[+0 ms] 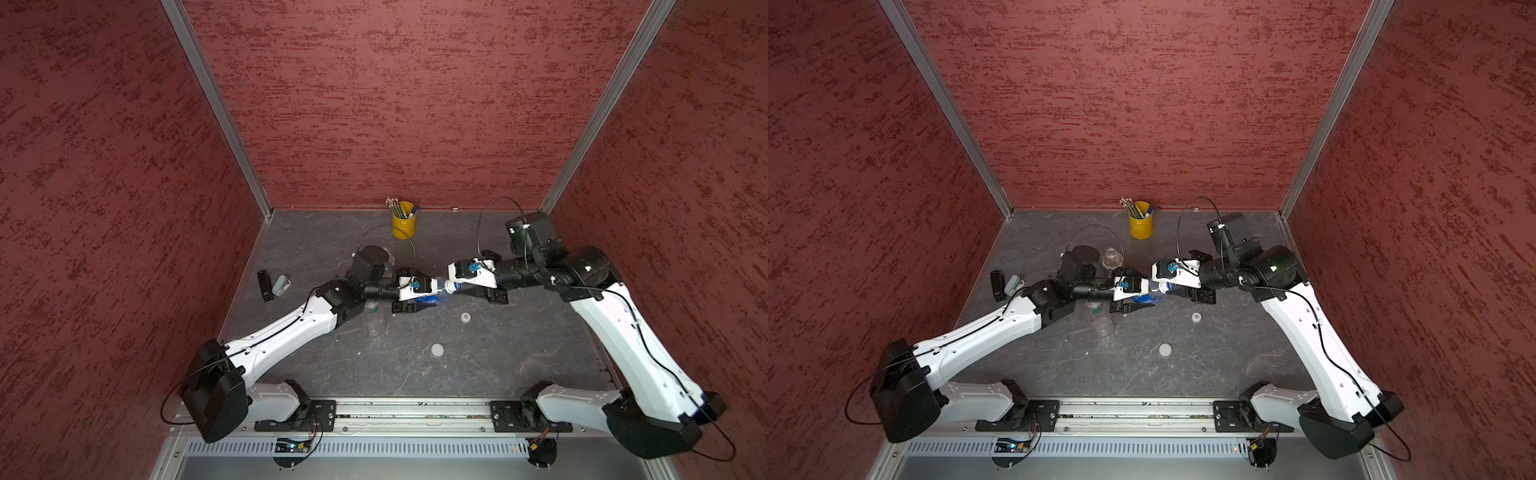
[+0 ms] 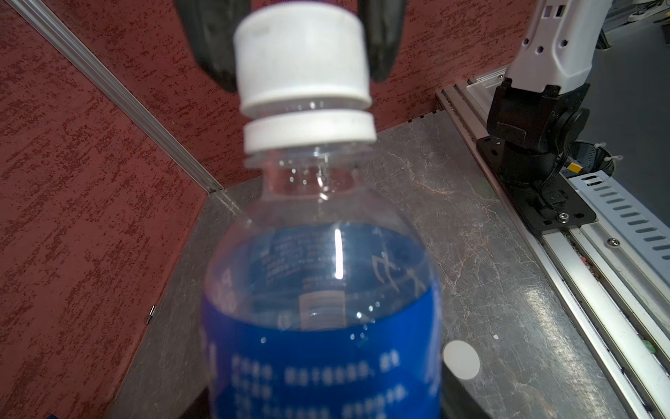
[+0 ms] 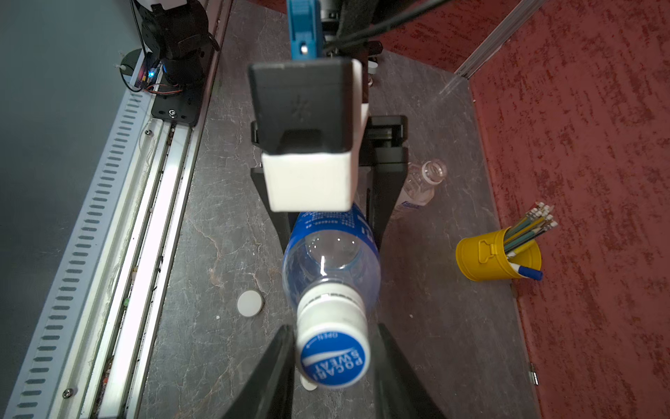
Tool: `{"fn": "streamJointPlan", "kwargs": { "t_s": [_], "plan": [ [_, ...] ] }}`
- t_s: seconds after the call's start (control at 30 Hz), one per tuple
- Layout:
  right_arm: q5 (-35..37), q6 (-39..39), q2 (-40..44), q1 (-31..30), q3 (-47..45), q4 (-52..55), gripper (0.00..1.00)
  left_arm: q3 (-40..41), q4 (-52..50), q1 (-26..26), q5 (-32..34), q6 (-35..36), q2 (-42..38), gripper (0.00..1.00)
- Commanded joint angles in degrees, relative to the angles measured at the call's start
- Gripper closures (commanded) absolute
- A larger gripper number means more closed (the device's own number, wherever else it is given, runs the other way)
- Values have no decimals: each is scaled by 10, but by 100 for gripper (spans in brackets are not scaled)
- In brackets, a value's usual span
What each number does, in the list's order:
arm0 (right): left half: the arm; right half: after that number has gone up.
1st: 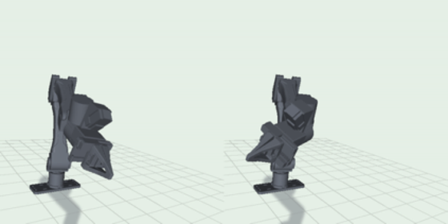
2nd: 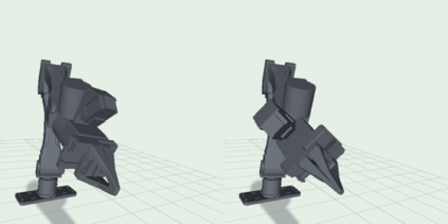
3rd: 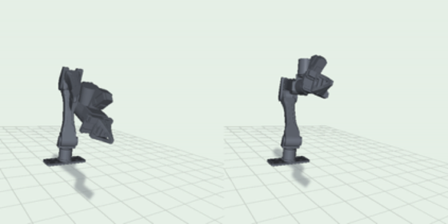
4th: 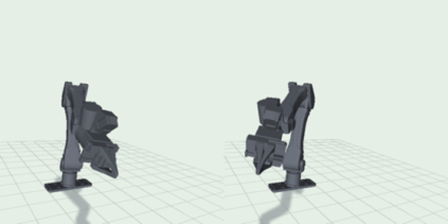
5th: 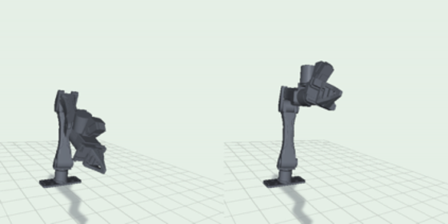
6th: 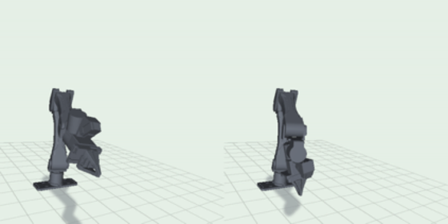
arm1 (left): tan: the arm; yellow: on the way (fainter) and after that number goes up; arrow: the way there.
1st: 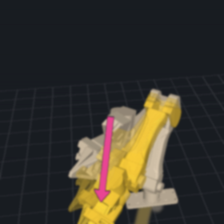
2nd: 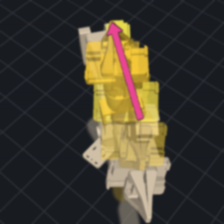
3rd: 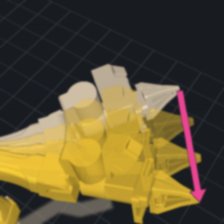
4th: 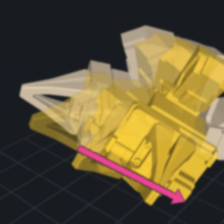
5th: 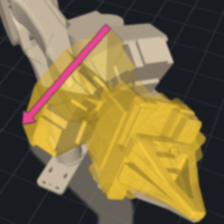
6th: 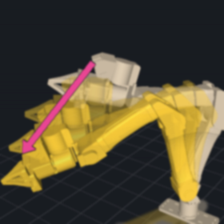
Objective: Screw on the bottle caps
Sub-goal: Screw the bottle cap onto the plastic bottle.
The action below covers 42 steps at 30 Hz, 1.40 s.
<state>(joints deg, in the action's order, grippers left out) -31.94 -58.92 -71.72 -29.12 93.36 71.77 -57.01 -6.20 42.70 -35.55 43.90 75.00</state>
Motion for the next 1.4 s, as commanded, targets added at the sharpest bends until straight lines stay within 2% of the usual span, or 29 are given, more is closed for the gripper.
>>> {"fn": "streamJointPlan", "kwargs": {
  "t_s": [0.0,0.13,0.2,0.27,0.37,0.47,0.53,0.63,0.73,0.8,0.93,1.0,1.1,1.2,1.37],
  "plan": [
    [2,65,-15,-2,9,0,67,-14,37,3,-11,-7,-5,46],
    [21,218,-26,-1,-5,-50,78,4,91,20,32,2,-13,46],
    [31,323,-19,-1,-20,-92,85,15,119,33,74,18,-14,46],
    [77,487,-2,-1,-48,-162,90,25,144,54,126,45,-12,46],
    [190,740,23,-1,-77,-217,94,45,208,83,202,72,-6,46],
    [260,993,53,-1,-113,-227,88,58,260,112,258,106,7,46],
    [276,1180,91,-1,-174,-260,87,61,282,128,284,130,18,46],
    [257,1367,134,-1,-257,-349,89,63,298,139,295,140,29,46],
    [201,1452,134,-1,-291,-427,80,68,300,140,299,138,36,46],
    [185,1423,128,0,-279,-448,71,65,281,134,295,129,40,46],
    [205,1167,124,1,-210,-409,48,60,222,113,269,89,35,46],
    [199,988,127,1,-179,-385,39,61,197,99,250,71,25,46],
    [147,718,131,2,-147,-335,33,60,158,81,209,63,10,46],
    [103,520,140,3,-137,-290,29,50,114,58,158,50,0,46],
    [43,266,119,2,-104,-156,26,36,74,32,102,35,-7,46]
  ]
}}
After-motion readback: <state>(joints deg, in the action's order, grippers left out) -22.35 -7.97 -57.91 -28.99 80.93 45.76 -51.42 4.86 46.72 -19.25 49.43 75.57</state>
